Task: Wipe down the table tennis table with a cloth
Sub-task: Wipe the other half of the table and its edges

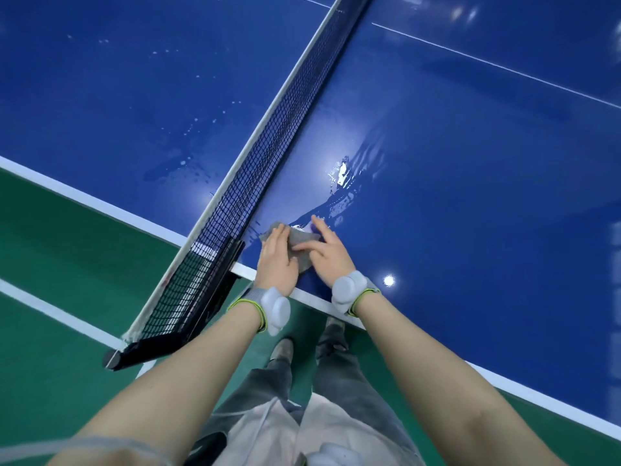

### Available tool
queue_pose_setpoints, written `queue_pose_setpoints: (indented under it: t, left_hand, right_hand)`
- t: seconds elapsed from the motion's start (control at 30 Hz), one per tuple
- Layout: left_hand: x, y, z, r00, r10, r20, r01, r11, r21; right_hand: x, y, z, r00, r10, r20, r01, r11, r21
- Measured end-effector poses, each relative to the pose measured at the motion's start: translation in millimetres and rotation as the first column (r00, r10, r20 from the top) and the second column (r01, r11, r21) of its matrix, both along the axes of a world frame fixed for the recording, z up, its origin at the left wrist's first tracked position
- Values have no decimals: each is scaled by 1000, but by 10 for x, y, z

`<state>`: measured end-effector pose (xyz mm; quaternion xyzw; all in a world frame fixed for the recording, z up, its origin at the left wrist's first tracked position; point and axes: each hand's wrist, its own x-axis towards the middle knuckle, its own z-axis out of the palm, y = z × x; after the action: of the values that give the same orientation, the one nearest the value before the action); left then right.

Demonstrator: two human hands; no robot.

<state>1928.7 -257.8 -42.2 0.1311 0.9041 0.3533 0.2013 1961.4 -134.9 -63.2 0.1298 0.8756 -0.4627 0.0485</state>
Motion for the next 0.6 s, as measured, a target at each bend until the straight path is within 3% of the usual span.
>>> queue_pose_setpoints:
  t: [0.07,0.33,0.47,0.6]
  left_hand:
    - [21,91,-46,998,48,37,-47,998,-38]
    - [-407,223,-110,982,183,-39,-186,937,-296]
    - [-415,324,-104,985,159,-60,-170,905,-390]
    - [-156,528,-161,998,-37,-56,14,931,-365]
  right_hand:
    - [29,121,67,992,-127,8,127,992,15]
    - [293,655,58,961,-268,71,256,955,149]
    - [324,725,1,955,-286,82,266,944,195]
    - [271,725,-11,970,-232,69,206,942,264]
